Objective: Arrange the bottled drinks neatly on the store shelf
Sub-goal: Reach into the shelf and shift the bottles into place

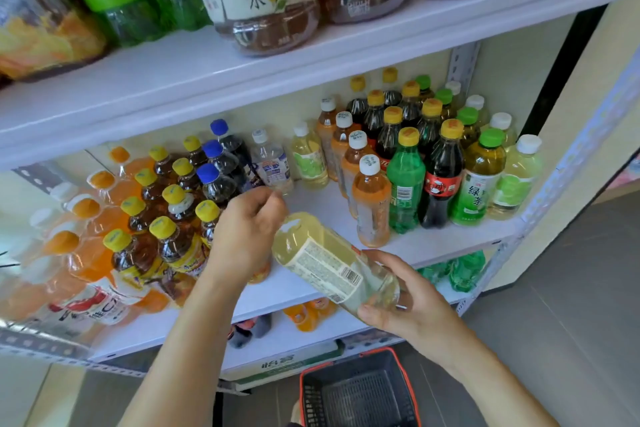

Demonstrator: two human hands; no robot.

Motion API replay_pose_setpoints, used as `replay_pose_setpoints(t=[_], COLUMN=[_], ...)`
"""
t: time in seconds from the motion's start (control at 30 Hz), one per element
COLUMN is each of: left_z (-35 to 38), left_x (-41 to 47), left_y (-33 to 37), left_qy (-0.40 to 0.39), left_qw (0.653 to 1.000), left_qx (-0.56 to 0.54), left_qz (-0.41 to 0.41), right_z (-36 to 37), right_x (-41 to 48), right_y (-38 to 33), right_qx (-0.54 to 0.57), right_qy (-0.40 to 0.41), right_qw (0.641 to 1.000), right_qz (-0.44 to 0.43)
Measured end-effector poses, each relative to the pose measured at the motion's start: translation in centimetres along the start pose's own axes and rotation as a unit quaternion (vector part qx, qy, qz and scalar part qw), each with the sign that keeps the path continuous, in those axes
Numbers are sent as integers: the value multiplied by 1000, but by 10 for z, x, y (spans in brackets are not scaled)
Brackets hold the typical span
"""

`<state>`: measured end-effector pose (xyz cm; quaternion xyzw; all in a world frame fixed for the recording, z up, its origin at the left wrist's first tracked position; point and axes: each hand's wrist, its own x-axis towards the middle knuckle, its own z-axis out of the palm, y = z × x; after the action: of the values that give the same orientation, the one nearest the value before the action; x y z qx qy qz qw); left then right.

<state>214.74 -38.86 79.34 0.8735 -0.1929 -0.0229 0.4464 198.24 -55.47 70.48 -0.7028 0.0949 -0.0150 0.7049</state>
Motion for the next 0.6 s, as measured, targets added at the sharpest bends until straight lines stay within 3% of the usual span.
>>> replay_pose_setpoints(t=[0.17, 0.27, 0.47, 0.6], left_z=[-6, -5, -9, -10], left_x=[-24, -34, -51, -58], left_y=[-4, -5, -7, -6], left_qy=[-31, -46, -114, -145], left_qw=[988, 990, 976, 952], left_qx=[-144, -129, -183, -270], left_qz=[-49, -26, 9, 10], right_z=[-3, -1, -6, -16], right_x=[-18, -27, -39, -44], right_y=[-12, -20, -33, -41], right_qx=[45, 110, 186, 256], right_qy=[43, 42, 45, -38], right_qw=[998, 993, 979, 954], right_qz=[-29, -20, 77, 153])
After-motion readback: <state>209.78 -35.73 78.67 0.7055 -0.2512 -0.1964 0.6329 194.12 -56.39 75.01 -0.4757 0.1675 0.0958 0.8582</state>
